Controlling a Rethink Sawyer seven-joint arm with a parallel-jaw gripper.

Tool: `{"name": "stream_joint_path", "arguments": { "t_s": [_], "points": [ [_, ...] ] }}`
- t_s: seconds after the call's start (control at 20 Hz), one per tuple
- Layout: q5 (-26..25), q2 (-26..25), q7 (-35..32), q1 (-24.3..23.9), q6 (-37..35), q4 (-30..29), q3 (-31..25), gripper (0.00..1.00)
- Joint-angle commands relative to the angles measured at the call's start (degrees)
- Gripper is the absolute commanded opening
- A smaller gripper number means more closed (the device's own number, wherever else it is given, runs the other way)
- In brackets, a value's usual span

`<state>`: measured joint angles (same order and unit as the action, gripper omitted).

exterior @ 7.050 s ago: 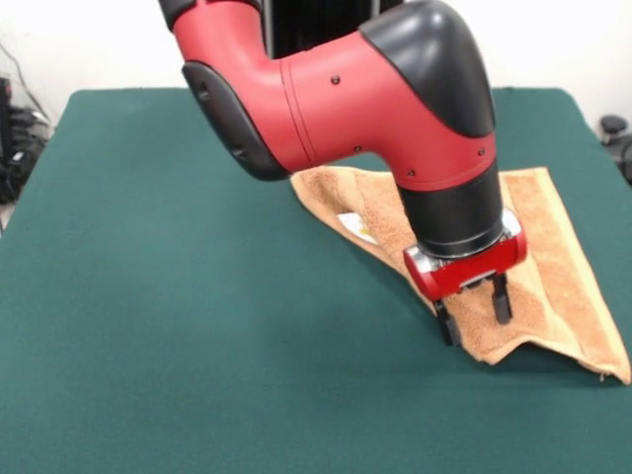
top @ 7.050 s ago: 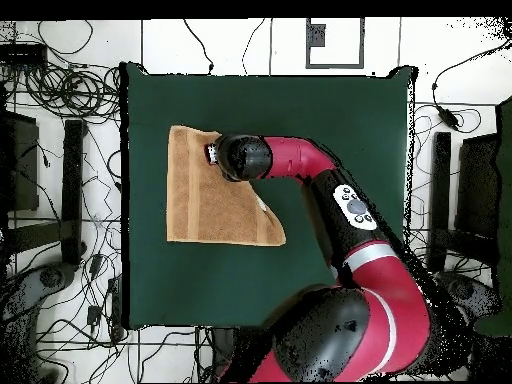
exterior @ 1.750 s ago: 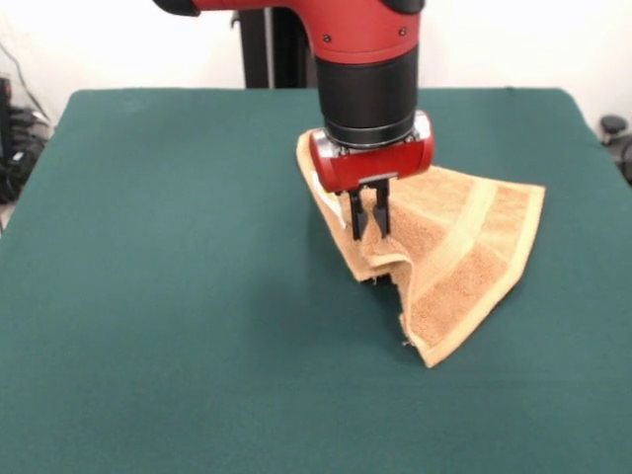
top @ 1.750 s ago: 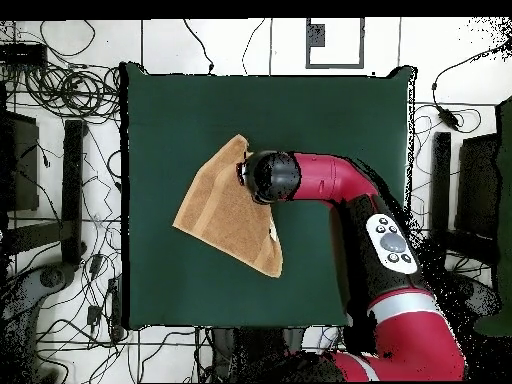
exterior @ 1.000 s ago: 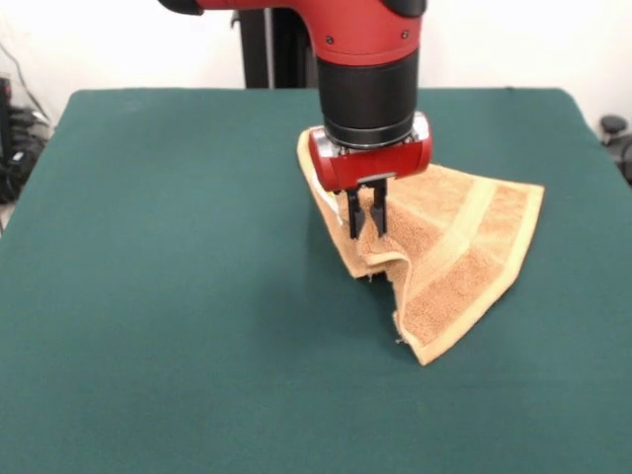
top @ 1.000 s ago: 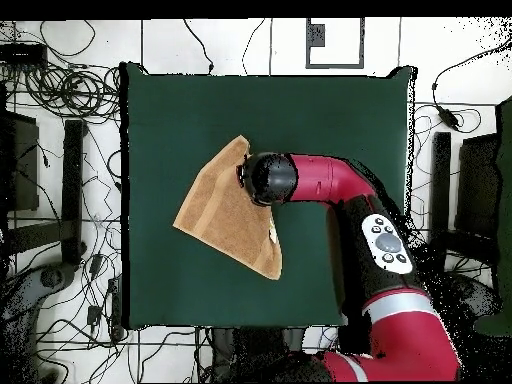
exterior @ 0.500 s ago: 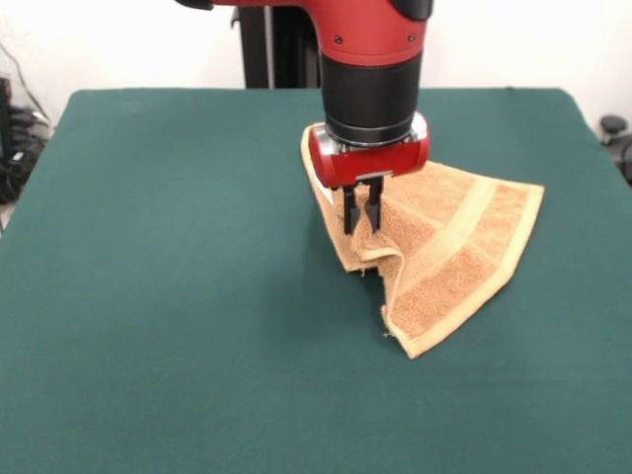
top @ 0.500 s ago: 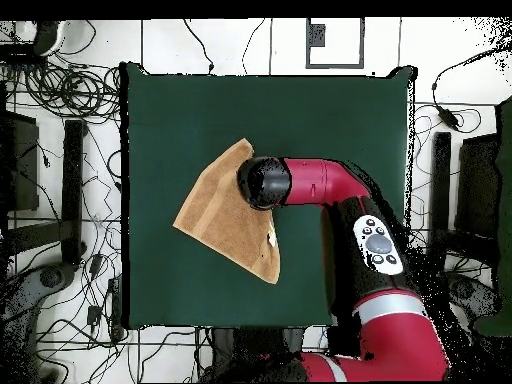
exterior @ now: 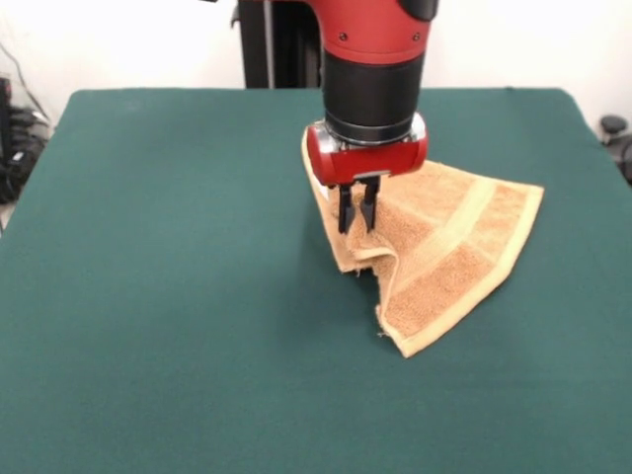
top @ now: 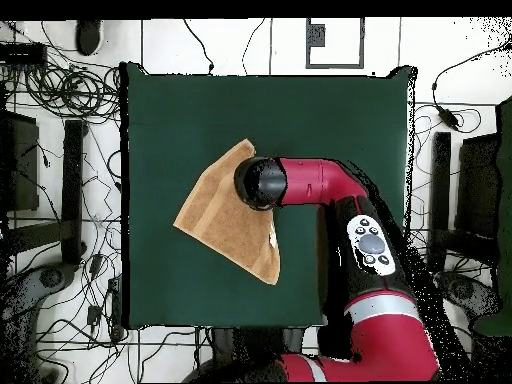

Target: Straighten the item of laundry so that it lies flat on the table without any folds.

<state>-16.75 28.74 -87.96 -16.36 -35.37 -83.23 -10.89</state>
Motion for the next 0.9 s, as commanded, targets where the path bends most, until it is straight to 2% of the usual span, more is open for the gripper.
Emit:
{"name": "stream_joint_path", "arguments": {
  "t_s": [0.05,0.5,0.75,0.9],
  "points": [
    [1.5,-0.2,-5.6,2.3,-7.7,1.7,-0.4,0.00],
    [1.1,0.3,-6.1,3.5,-11.3,4.0,0.5,0.00],
    [-0.8,-2.1,-8.5,3.5,-1.6,2.6,1.1,0.00],
    [-2.4,-7.2,-8.4,2.9,4.6,4.1,1.0,0.00]
  ]
}}
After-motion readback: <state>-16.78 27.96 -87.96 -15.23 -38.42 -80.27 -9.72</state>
